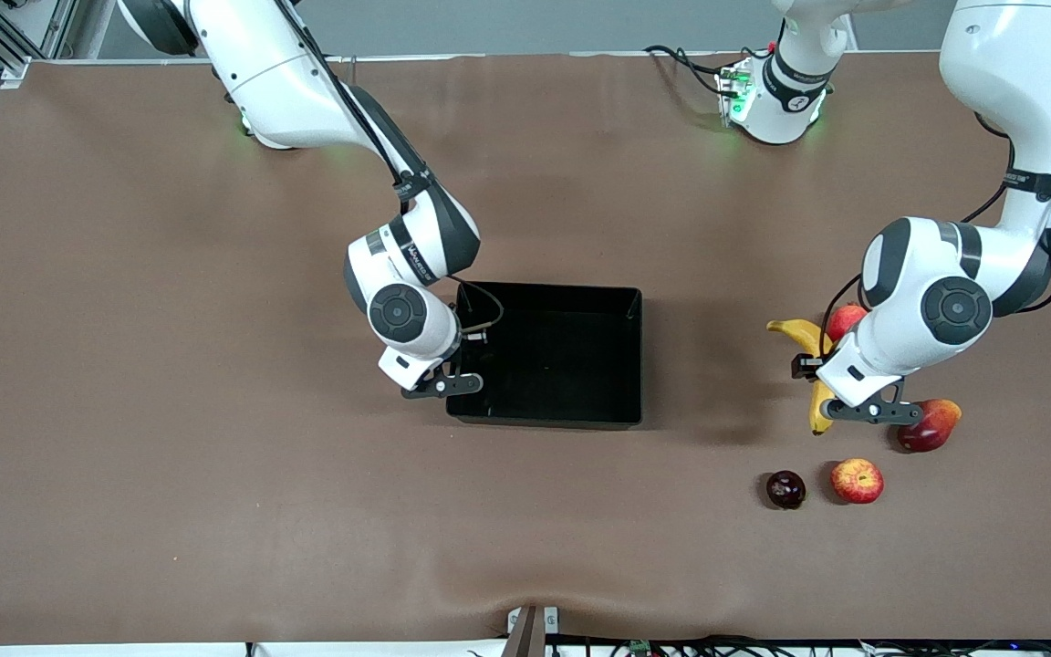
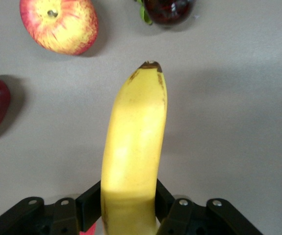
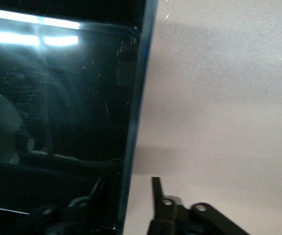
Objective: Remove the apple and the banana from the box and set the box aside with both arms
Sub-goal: 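Slide the tray away with the right gripper while the left gripper lowers banana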
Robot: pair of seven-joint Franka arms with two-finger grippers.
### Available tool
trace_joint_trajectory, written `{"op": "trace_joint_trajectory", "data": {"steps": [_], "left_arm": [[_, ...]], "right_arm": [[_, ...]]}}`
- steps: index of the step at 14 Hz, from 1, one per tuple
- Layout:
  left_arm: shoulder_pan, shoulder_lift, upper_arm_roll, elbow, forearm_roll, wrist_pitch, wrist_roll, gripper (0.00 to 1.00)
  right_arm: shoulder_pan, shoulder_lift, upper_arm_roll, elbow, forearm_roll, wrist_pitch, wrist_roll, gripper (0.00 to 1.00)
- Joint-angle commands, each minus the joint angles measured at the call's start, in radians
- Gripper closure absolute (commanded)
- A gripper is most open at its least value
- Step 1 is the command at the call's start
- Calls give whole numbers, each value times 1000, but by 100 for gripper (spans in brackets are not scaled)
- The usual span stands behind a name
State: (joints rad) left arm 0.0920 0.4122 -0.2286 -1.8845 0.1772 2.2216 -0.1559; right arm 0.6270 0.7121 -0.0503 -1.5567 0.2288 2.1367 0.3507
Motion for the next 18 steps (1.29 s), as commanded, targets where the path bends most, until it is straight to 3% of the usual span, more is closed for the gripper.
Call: {"op": "trace_joint_trajectory", "data": {"steps": [1,6,10,15,18], "left_arm": [[-5,-6,-9,-11,16,12,-97,100],[-5,-4,-9,-24,18,13,-123,100],[-8,-6,-9,-33,19,13,-162,100],[-6,13,-8,-30,19,56,-162,100],[-9,28,-8,-27,19,73,-162,100]], "right_arm": [[8,-9,-5,0,-2,-8,52,100],[-7,-84,-13,-8,-5,-37,71,100],[-110,-201,-17,-34,-5,-69,71,100],[-307,-261,-19,-42,-14,-162,27,100],[-478,-260,-19,-43,-16,-182,-147,100]]}}
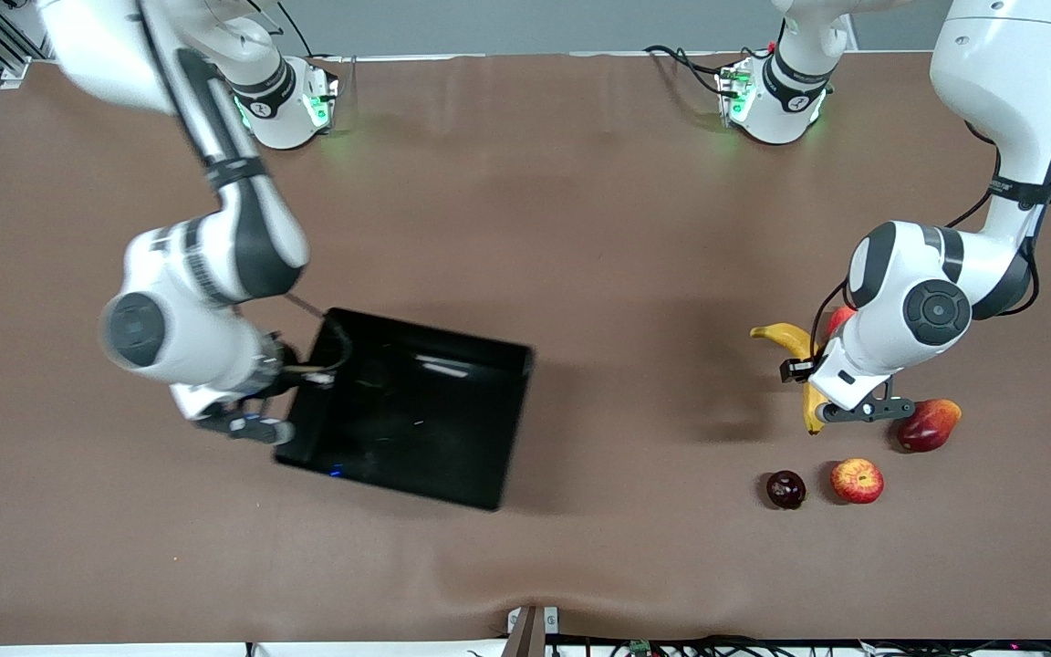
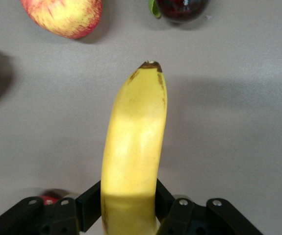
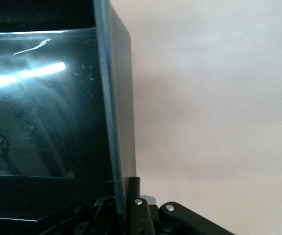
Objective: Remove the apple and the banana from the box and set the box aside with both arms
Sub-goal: 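Slide the tray away with the right gripper while the left gripper lowers banana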
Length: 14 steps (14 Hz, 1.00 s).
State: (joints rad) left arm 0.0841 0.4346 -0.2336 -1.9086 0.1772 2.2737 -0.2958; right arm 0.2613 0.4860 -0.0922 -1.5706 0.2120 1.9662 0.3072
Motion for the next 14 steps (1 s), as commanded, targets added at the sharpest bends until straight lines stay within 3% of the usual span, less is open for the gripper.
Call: {"op": "trace_joint_trajectory", "data": {"steps": [1,6,9,14], "left_arm": [[-1,9,-3,-4,19,26,-22,100],[0,32,-1,-9,19,49,-29,100],[3,55,3,-12,28,92,-29,100],[51,98,11,-29,114,167,-29,100]], "right_arm": [[-166,-30,23,-34,1,-16,-178,100],[-396,11,22,-45,-2,-18,-457,100],[-516,72,22,-31,-51,-7,-630,100],[-593,131,23,-17,-65,48,-678,100]]}}
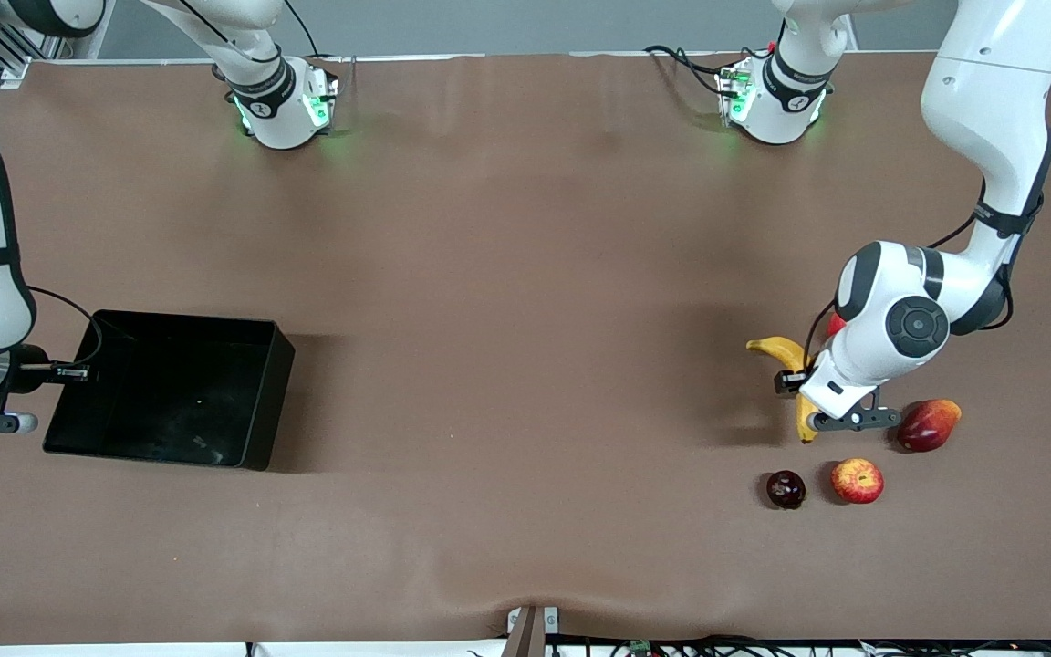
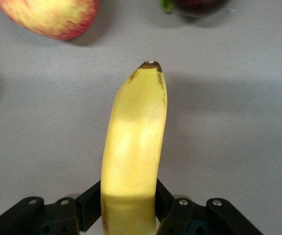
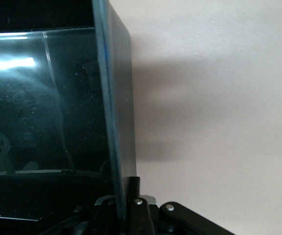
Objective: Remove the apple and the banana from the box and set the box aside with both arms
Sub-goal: 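Slide the tray away with the right gripper while the left gripper lowers banana, then release the banana and tray and raise both grippers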
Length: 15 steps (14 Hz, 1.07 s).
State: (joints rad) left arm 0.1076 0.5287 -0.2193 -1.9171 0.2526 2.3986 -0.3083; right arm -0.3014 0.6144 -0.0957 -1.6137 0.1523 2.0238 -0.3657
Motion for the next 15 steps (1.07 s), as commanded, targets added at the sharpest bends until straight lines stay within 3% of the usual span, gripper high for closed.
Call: {"op": "trace_joint_trajectory", "data": {"steps": [1,6,7,8,9,10,12,15], "left_arm": [[29,5,-3,-28,40,57,-17,100],[41,54,-3,-34,63,129,-17,100],[41,50,-3,-34,63,129,-17,55],[43,42,-3,-33,63,122,-15,1],[46,30,-3,-31,63,114,-15,0],[49,11,-5,-27,63,97,-15,0],[49,-74,-5,4,56,-20,-20,0],[37,-137,-18,207,56,-366,-17,0]], "right_arm": [[-30,8,27,26,-5,-5,-4,100],[-28,57,27,24,-45,59,-12,100],[-28,62,27,24,-45,65,-12,100],[-28,62,27,23,-45,66,-12,100],[-30,64,27,23,-49,67,-13,29],[-31,64,27,23,-49,67,-13,0],[-27,54,27,26,-51,64,-13,0],[-16,-14,28,28,-51,53,-13,0]]}}
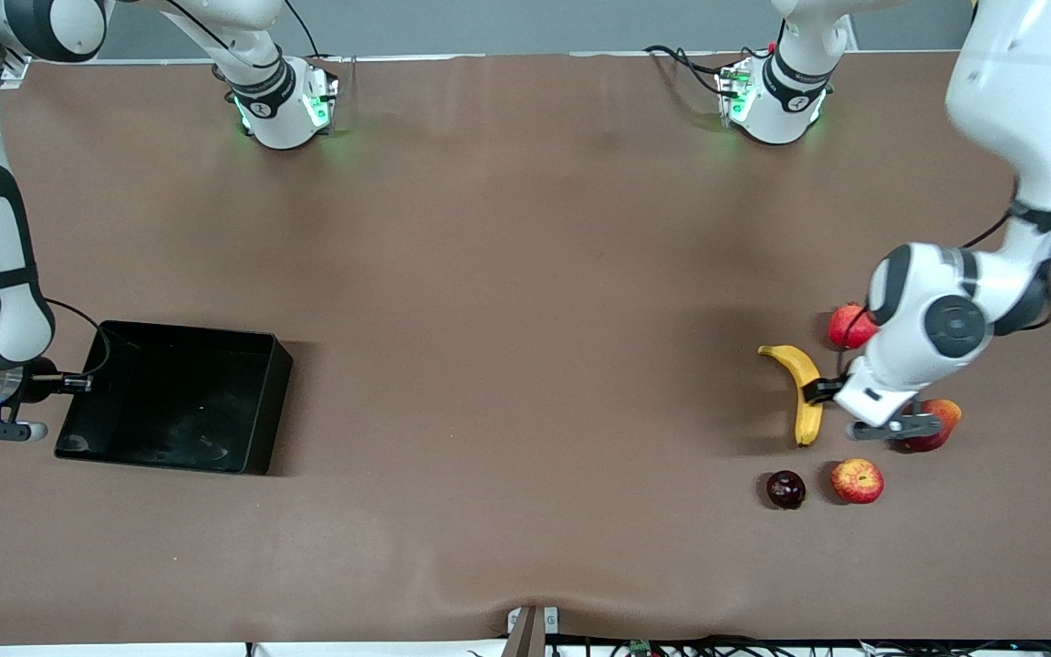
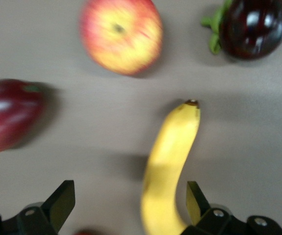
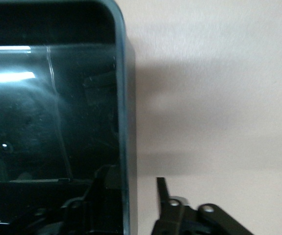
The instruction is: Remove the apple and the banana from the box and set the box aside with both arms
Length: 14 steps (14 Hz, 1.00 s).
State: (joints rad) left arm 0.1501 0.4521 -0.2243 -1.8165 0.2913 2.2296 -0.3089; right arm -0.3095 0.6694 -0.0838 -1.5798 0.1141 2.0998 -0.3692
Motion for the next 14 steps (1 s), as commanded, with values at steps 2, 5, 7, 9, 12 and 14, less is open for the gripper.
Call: {"op": "trace_joint_trajectory", "data": {"steps": [2,5,7,9,12,14], "left_arm": [[3,-90,-24,225,11,-351,-3,0],[3,-144,-29,360,9,-488,2,0],[6,-185,-30,425,-32,-534,7,0],[8,-252,-23,428,-116,-562,13,0],[6,-338,-29,425,-136,-648,52,0],[5,-378,-15,421,-187,-689,115,0]], "right_arm": [[-3,-132,18,-3,-13,-21,-17,0],[59,-253,19,1,-13,-73,-14,0],[125,-325,18,-2,-20,-144,44,0],[188,-417,19,-2,-48,-280,149,0],[245,-566,21,-14,-59,-432,203,0],[286,-648,24,-20,-95,-507,275,0]]}}
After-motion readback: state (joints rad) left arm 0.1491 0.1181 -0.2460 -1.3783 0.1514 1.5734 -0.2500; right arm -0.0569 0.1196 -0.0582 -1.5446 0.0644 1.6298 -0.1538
